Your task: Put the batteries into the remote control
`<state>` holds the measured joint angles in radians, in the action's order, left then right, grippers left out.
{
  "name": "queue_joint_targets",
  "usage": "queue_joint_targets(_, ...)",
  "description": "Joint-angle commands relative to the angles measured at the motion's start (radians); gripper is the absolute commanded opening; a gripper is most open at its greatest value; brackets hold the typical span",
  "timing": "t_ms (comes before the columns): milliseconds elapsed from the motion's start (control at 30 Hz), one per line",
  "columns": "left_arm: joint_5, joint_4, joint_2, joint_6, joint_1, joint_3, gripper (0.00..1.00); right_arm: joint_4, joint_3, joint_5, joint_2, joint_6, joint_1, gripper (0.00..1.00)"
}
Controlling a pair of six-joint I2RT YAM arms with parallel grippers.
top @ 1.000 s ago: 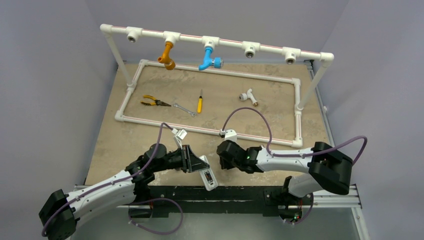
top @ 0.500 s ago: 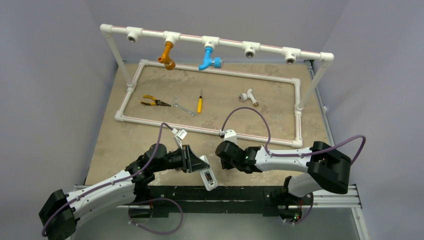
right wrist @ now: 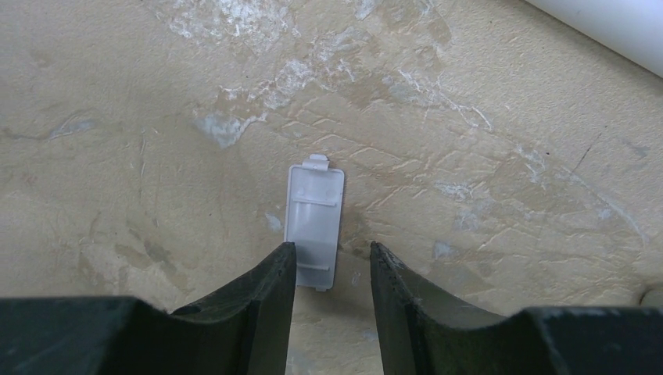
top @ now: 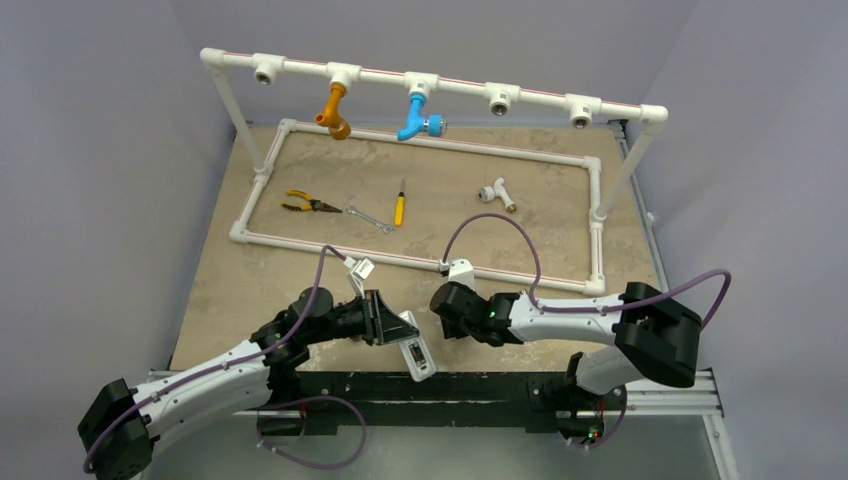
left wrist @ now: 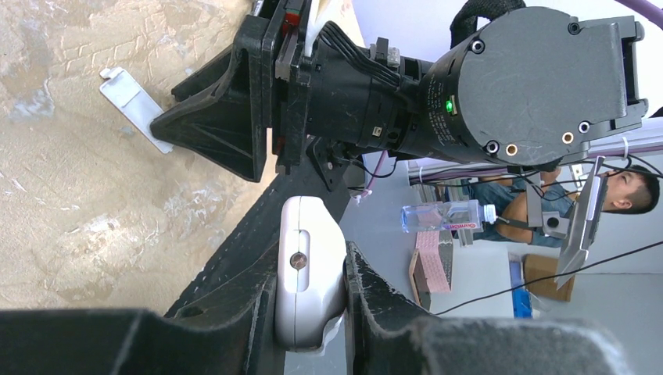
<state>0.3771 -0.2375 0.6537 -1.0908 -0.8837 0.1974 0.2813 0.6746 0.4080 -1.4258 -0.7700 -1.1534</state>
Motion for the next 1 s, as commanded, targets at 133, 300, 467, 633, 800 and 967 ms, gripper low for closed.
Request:
queue_joint_targets(133,-0.001,-0.034,-0.019,-0.017,0.006,-0.006,0.0,0.003,-0.06,-0.083,-0.006,-0.027,0.002,0.4)
queue_joint_targets(300,-0.003,-0.028,-0.022,-0.015,0.006,-0.007,0.0,0.033,-0.042,-0.062,-0.034,-0.018,0.001,0.4)
queue_joint_targets(467,-0.004,-0.032,-0.017,-0.015,0.006,-0.008,0.0,0.039,-0.041,-0.054,-0.05,-0.014,0.001,0.38)
queue_joint_targets(633,-0.002,-0.031,-0.02,-0.015,0.006,-0.009,0.0,0.041,-0.035,-0.056,-0.062,-0.009,0.001,0.37)
queue_joint_targets(800,-0.006,-0.028,-0.027,-0.015,0.006,-0.01,0.0,0.028,-0.031,-0.064,-0.065,-0.008,0.001,0.38)
queue_joint_targets(967,-0.005,-0.024,-0.031,-0.015,0.006,-0.01,0.0,0.033,-0.024,-0.067,-0.077,-0.005,0.001,0.38)
